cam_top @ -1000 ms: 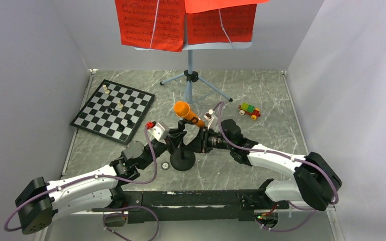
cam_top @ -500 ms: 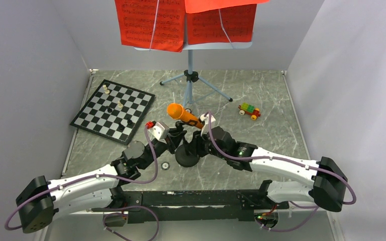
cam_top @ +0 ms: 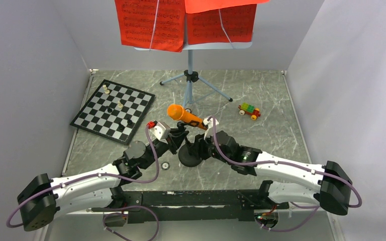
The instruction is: Pack up the instrument practice props
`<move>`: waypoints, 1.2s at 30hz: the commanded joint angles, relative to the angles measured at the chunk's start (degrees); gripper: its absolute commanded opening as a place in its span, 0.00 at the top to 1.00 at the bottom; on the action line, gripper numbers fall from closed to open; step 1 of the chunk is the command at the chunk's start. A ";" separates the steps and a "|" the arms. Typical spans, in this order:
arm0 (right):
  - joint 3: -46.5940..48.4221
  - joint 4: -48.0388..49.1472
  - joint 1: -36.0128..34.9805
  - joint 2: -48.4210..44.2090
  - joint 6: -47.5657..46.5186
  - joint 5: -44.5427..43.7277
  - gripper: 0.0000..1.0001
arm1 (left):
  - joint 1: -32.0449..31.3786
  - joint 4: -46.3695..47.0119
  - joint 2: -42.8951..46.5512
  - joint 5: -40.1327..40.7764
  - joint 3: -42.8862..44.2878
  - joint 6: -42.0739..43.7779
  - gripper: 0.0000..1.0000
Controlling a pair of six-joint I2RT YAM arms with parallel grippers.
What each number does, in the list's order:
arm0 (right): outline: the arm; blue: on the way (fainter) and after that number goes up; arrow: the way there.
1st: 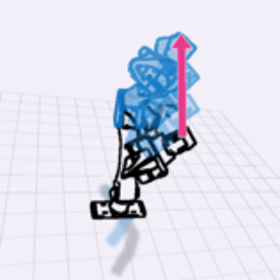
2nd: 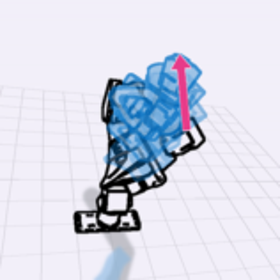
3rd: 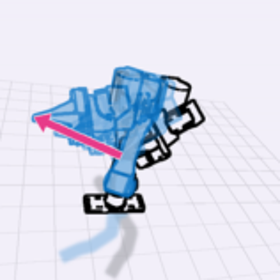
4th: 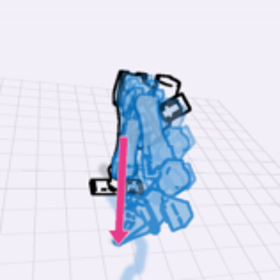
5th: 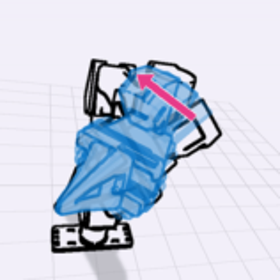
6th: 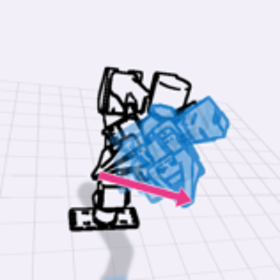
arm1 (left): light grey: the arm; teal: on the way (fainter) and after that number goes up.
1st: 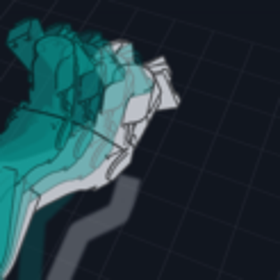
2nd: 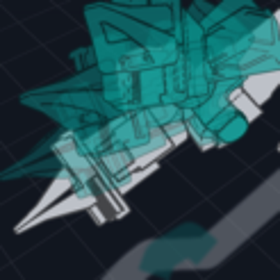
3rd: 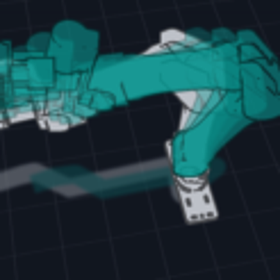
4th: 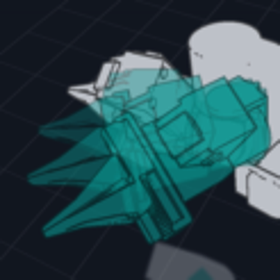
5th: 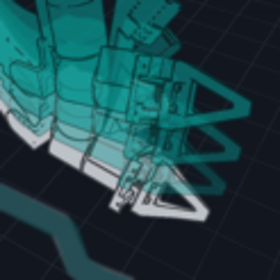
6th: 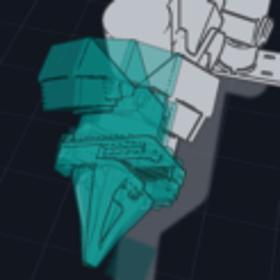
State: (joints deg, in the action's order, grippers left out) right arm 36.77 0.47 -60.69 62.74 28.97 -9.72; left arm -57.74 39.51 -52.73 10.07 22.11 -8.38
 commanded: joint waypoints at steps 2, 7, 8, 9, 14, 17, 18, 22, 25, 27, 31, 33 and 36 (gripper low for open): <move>-3.58 -0.74 1.19 -3.78 -0.06 3.85 0.47 | -0.45 -6.19 -0.92 -1.47 -0.49 -1.54 1.00; -5.83 -1.03 3.26 -6.78 2.18 4.59 0.36 | -0.45 -6.37 -0.54 -1.36 -0.56 -1.51 1.00; -6.26 -1.08 3.86 -7.32 2.82 4.92 0.34 | -0.45 -6.51 -0.46 -1.22 -0.43 -1.51 1.00; -6.84 -0.90 4.65 -8.07 3.51 5.49 0.32 | -0.45 -6.73 -0.34 -1.12 -0.35 -1.46 1.00; -11.02 4.35 9.84 -11.90 8.70 12.65 0.28 | -0.77 -8.76 -0.20 0.71 1.21 -0.78 1.00; -13.01 8.76 12.37 -13.00 12.41 17.12 0.27 | -1.26 -10.86 -1.03 2.73 3.05 -0.33 1.00; -13.38 10.50 12.76 -13.01 13.17 17.80 0.27 | -1.51 -11.72 -1.44 3.90 3.68 -0.28 1.00; -13.66 14.20 12.95 -11.56 14.58 18.91 0.29 | -2.47 -13.75 -3.33 6.99 5.77 -0.53 1.00; -14.18 17.60 13.33 -10.28 16.02 19.03 0.31 | -3.17 -14.82 -4.38 9.19 6.62 -0.94 1.00; -14.83 19.93 13.65 -9.56 17.31 18.99 0.32 | -3.70 -15.67 -4.92 10.45 7.09 -1.11 1.00; -14.30 21.40 14.26 -7.18 18.14 19.15 0.37 | -4.61 -16.29 -5.40 12.61 7.60 -1.18 1.00; -13.65 21.35 14.32 -5.56 18.20 19.33 0.39 | -4.83 -16.60 -5.68 13.06 7.75 -1.38 1.00; -13.44 22.28 14.40 -4.00 18.44 19.13 0.41 | -5.24 -16.74 -6.19 13.04 7.95 -1.59 1.00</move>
State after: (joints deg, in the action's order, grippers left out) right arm 22.41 18.11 -46.52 57.36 46.11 8.54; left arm -62.19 30.00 -57.32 20.47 29.89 -8.34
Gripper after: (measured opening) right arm 0.601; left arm 0.209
